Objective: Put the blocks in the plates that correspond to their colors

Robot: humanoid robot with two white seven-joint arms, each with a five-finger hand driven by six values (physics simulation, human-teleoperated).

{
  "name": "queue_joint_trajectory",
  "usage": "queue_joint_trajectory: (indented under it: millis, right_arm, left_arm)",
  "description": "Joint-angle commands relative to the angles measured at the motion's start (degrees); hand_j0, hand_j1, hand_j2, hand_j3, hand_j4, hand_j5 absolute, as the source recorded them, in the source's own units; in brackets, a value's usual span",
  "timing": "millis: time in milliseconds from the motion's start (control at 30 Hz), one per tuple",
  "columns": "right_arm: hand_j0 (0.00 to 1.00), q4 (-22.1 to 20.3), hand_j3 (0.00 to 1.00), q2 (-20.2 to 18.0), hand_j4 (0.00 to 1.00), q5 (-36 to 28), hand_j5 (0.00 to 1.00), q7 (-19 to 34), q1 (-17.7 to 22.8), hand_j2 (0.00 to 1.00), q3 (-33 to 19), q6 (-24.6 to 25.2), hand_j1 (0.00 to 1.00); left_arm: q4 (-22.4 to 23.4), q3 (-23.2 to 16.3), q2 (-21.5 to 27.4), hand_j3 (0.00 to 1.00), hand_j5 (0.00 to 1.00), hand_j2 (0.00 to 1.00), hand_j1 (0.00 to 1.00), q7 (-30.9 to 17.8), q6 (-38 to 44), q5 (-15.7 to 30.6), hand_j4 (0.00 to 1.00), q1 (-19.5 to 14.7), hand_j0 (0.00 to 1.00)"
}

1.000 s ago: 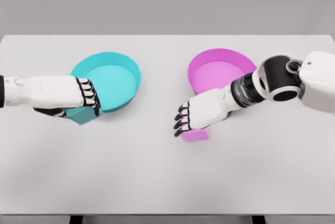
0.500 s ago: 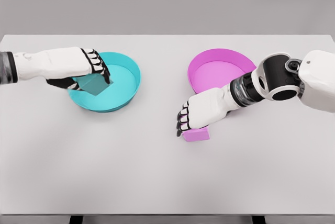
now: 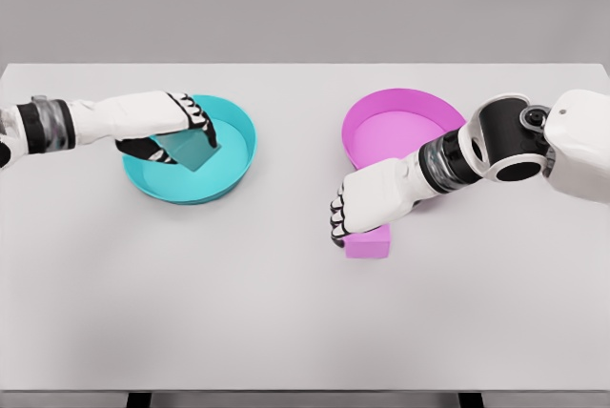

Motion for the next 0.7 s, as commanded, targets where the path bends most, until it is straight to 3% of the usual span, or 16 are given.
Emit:
queue_joint_trajectory:
  millis: [0, 200, 233, 333, 400, 667]
  right_arm:
    - [0.49, 0.01, 0.49, 0.00, 0.49, 0.20, 0.49, 0.11, 0.00, 0.49, 0.01, -0.17, 0.49]
    - [0.49, 0.10, 0.49, -0.35, 0.49, -0.42, 0.49, 0.11, -0.26, 0.49, -0.78, -0.17, 0.49]
    - [0.49, 0.10, 0.49, -0.62, 0.49, -0.50, 0.49, 0.11, -0.26, 0.49, -1.48, -0.17, 0.49]
    - [0.49, 0.45, 0.49, -0.62, 0.49, -1.12, 0.49, 0.11, -0.18, 0.49, -2.01, -0.17, 0.49]
    - [0.49, 0.45, 0.49, -0.53, 0.49, -1.82, 0.49, 0.11, -0.26, 0.49, -2.36, -0.17, 0.49]
    - [0.50, 0.45, 0.50, -1.32, 0.50, -5.69, 0.50, 0.11, -0.26, 0.50, -5.88, -0.17, 0.50]
  left_arm:
    - [1.81, -0.03, -1.62, 0.55, 0.55, 0.55, 0.55, 0.05, 0.16, -0.37, 0.55, 0.00, 0.55]
    - [1.90, -0.03, -1.62, 0.56, 0.56, 0.56, 0.56, 0.05, 0.16, -0.37, 0.56, 0.00, 0.56]
    - [1.90, -0.11, -1.62, 0.59, 0.59, 0.59, 0.59, 0.05, 0.16, -0.37, 0.59, 0.09, 0.59]
    - [1.90, 0.33, -1.54, 0.86, 0.86, 0.86, 0.86, 0.05, 0.16, -0.37, 0.86, 0.00, 0.86]
    - [1.90, 0.50, -1.54, 0.95, 0.95, 0.95, 0.95, 0.05, 0.16, -0.37, 0.95, 0.00, 0.95]
    - [1.55, 0.68, -1.18, 1.00, 1.00, 1.00, 1.00, 0.14, 0.16, -0.19, 1.00, 0.00, 1.00]
